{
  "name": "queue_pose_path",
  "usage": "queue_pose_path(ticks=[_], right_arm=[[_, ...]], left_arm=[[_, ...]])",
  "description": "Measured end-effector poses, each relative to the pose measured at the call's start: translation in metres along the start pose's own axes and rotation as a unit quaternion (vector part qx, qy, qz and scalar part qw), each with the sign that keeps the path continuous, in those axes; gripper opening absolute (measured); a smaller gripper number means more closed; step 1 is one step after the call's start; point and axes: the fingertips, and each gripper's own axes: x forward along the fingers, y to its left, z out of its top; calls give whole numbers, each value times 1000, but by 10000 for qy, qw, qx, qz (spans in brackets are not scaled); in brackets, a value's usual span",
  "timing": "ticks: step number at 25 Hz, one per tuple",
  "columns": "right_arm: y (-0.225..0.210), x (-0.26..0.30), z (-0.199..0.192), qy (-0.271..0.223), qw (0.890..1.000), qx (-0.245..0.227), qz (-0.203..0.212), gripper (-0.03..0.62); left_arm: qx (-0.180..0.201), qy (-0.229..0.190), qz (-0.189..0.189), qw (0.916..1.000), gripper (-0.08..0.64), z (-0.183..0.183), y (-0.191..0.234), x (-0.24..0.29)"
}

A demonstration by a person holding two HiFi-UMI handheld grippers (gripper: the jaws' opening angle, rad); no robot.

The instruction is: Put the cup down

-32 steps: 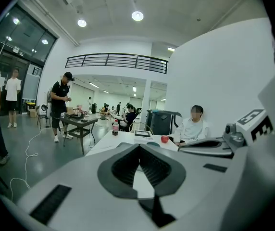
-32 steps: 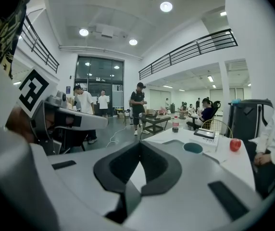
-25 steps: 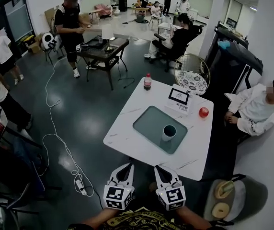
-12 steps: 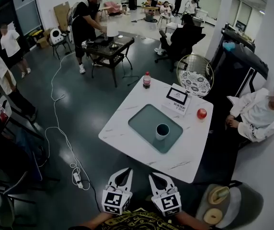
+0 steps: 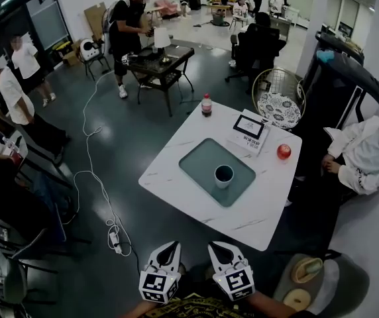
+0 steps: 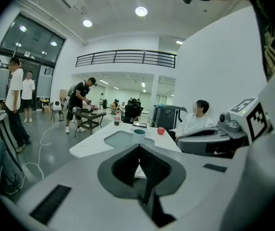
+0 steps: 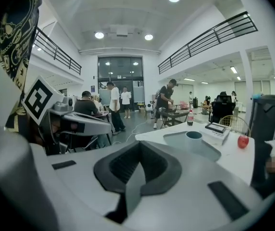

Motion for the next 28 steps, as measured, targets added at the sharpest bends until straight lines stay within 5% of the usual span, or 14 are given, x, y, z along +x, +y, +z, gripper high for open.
queue_pose_path(ticks=[8, 28], right_arm=[[18, -2, 1, -100, 9993, 117, -351, 5], [48, 16, 3, 69, 9972, 189, -714, 5]], left_arm=[[266, -162, -262, 9992, 9, 11, 7, -12], [257, -104, -572, 9980, 9, 5, 39, -24]])
